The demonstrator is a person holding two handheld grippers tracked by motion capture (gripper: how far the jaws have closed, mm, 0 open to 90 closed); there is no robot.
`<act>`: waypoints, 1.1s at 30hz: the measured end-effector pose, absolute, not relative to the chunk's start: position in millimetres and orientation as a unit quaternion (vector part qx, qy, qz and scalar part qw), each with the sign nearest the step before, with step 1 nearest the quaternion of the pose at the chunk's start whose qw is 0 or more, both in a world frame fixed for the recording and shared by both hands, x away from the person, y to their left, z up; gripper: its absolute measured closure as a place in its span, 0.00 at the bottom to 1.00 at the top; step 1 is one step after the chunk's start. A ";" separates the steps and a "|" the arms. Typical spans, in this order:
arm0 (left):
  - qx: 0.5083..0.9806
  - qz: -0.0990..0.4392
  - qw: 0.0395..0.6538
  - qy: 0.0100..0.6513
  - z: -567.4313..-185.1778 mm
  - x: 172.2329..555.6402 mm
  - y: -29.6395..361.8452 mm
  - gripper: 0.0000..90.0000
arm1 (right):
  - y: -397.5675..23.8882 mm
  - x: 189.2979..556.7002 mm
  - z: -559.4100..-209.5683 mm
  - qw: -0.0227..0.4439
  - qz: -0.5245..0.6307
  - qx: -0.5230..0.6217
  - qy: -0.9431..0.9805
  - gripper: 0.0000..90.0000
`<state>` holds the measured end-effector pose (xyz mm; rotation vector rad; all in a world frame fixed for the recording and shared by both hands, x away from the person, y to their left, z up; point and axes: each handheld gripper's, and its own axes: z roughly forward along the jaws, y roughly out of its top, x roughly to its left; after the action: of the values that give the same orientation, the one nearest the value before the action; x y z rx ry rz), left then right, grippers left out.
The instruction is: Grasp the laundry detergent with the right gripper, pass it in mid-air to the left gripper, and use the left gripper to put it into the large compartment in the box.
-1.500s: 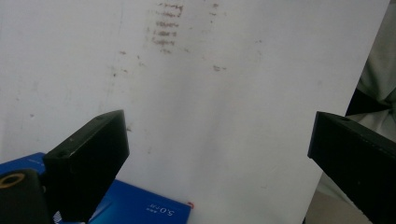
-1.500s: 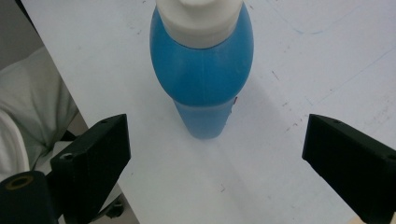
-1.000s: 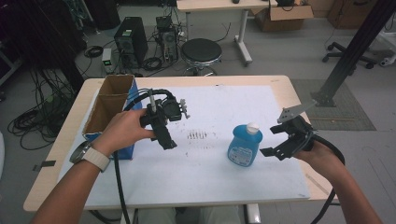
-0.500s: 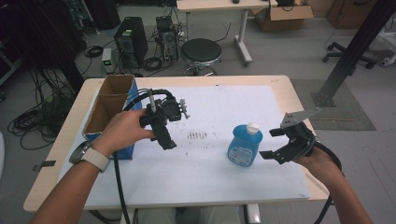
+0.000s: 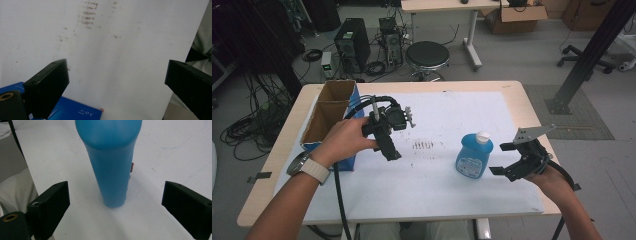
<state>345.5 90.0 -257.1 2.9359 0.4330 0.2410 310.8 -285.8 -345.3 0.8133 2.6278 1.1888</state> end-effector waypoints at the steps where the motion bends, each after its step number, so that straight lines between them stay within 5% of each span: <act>1: 0.983 0.081 0.082 0.145 -257.1 345.5 90.0 0.07 | -285.8 310.8 -345.3 0.072 0.396 0.271 0.875 0.08; 33: 0.983 0.081 0.081 0.145 -257.1 345.1 90.9 0.07 | -291.6 303.9 -373.3 0.102 0.482 0.264 0.829 0.08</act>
<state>345.1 90.9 -257.1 2.9376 0.4342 0.2430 303.9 -291.6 -373.3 0.7793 2.4472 1.4244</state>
